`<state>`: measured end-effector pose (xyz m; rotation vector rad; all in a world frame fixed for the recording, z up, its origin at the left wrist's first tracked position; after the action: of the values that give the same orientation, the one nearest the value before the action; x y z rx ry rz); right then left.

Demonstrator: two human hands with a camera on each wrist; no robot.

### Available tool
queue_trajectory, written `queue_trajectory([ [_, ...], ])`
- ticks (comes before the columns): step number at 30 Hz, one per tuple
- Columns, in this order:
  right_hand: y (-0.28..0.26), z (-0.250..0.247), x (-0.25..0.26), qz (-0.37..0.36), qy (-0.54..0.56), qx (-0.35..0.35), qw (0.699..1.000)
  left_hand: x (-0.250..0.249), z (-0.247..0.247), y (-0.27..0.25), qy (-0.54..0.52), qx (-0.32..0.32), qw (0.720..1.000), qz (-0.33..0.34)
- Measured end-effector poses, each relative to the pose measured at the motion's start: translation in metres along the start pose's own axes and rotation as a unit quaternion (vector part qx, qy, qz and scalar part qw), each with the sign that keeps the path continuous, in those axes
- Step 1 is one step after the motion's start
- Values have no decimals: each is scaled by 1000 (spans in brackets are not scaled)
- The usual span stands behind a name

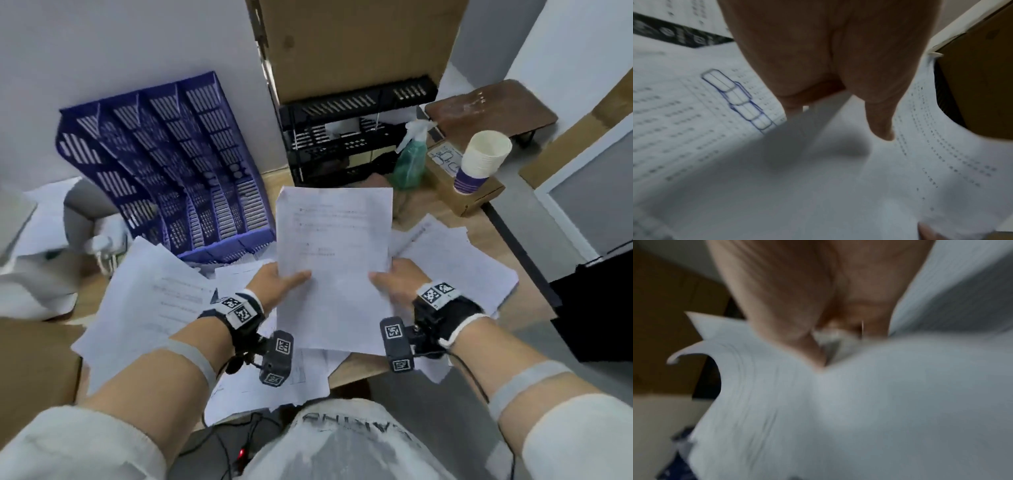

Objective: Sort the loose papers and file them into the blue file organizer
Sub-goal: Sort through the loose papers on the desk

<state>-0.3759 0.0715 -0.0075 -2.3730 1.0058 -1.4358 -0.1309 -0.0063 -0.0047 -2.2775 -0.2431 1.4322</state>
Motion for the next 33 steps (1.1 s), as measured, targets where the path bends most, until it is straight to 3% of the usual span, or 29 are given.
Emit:
queue_trajectory([
  [2,9,-12,3,20,-78,-115,990,16,-18,-4,63,-34,997,24],
  [3,12,-15,1,28,-108,-131,985,30,-32,-4,100,-64,993,20],
  [6,19,-14,-18,63,-173,-112,976,85,-88,-9,214,-171,960,-64],
  [8,19,-13,-34,90,-186,-106,973,115,-116,-19,261,-205,936,-115],
  [13,15,-3,-51,138,-186,-100,968,144,-126,-32,165,-219,950,-153],
  [17,12,6,-52,151,-182,-96,967,142,-107,-23,132,-185,958,-174],
  [24,-4,6,-62,176,-199,-90,960,124,-76,-18,142,-128,975,-116],
  [27,-10,8,-68,195,-172,-93,961,124,-89,-20,123,-156,973,-118],
  [30,-15,17,-67,204,-130,-91,966,132,-123,-20,176,-201,955,-127],
  [33,-19,35,-45,163,-67,-104,979,142,-158,-19,210,-268,930,-135],
])
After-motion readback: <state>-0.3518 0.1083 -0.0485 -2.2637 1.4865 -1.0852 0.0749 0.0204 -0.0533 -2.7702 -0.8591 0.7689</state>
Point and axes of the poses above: each hand's wrist, its own y-axis towards the middle knuckle, its own z-axis out of the palm, x = y × z, the point moved 8 cm from there along y, towards the middle knuckle, and after that the axes turned 15 degrees about -x, right-handed, at the moved point
